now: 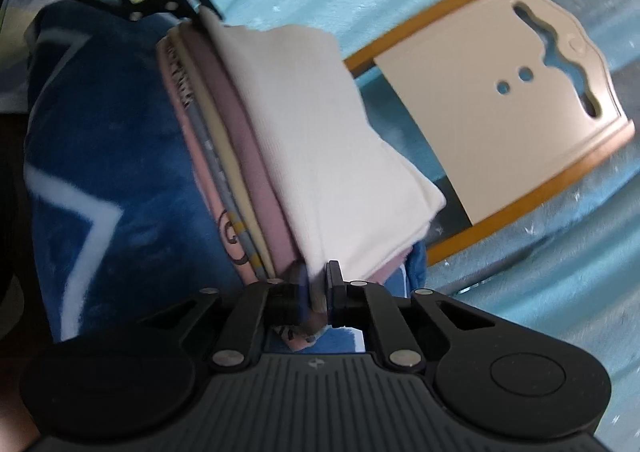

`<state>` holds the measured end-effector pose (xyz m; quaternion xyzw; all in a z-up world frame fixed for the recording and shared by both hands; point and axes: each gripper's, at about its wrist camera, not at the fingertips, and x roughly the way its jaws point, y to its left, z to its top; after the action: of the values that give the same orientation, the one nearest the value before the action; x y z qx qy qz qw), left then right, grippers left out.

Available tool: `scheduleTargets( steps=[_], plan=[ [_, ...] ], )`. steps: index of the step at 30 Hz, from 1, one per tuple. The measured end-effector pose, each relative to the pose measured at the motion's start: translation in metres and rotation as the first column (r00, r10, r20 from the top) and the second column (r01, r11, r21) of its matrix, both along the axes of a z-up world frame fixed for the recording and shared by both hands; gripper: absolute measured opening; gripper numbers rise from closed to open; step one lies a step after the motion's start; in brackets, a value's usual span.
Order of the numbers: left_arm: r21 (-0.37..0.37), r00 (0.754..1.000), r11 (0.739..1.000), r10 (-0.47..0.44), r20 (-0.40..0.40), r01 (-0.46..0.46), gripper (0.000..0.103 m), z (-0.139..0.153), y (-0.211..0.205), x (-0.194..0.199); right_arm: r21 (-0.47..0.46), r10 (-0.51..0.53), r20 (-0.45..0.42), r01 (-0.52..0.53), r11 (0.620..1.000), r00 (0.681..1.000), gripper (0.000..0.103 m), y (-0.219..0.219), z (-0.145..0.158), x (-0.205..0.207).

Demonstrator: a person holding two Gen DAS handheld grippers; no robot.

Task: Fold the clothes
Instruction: 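Lower the undershirt onto the folded clothes stack with both grippers, then open both grippers and release the undershirt on top of the stack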

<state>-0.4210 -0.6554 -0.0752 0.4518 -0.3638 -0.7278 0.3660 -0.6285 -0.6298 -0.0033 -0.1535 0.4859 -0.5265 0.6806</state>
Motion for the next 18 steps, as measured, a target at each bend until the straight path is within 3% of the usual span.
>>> scheduleTargets(
  steps=[4, 7, 11, 14, 16, 18],
  plan=[
    [0.030, 0.998, 0.997, 0.065, -0.023, -0.065, 0.007, 0.007, -0.002, 0.025, 0.021, -0.054, 0.121, 0.052, 0.998, 0.991, 0.018, 0.008, 0.017, -0.014],
    [0.056, 0.992, 0.994, 0.102, -0.075, -0.098, 0.008, 0.016, -0.002, 0.035, 0.037, -0.087, 0.256, 0.081, 0.996, 0.963, 0.019, 0.015, 0.031, -0.018],
    [0.105, 0.970, 0.991, 0.103, -0.220, -0.082, 0.008, 0.036, -0.001, 0.028, 0.062, -0.061, 0.423, 0.038, 0.997, 0.904, 0.019, 0.013, 0.049, -0.006],
    [0.163, 0.942, 0.987, 0.066, -0.329, -0.012, 0.008, 0.047, 0.004, 0.014, 0.084, -0.056, 0.503, 0.016, 0.996, 0.862, 0.019, -0.003, 0.055, 0.006],
    [0.179, 0.943, 0.983, 0.032, -0.330, 0.029, 0.014, 0.045, 0.009, 0.002, 0.092, -0.052, 0.528, 0.003, 0.996, 0.847, 0.019, -0.014, 0.058, 0.014],
    [0.140, 0.961, 0.989, -0.005, -0.275, 0.045, 0.016, 0.034, 0.015, -0.007, 0.099, -0.032, 0.524, -0.023, 0.995, 0.851, 0.023, -0.021, 0.059, 0.023]
  ],
)
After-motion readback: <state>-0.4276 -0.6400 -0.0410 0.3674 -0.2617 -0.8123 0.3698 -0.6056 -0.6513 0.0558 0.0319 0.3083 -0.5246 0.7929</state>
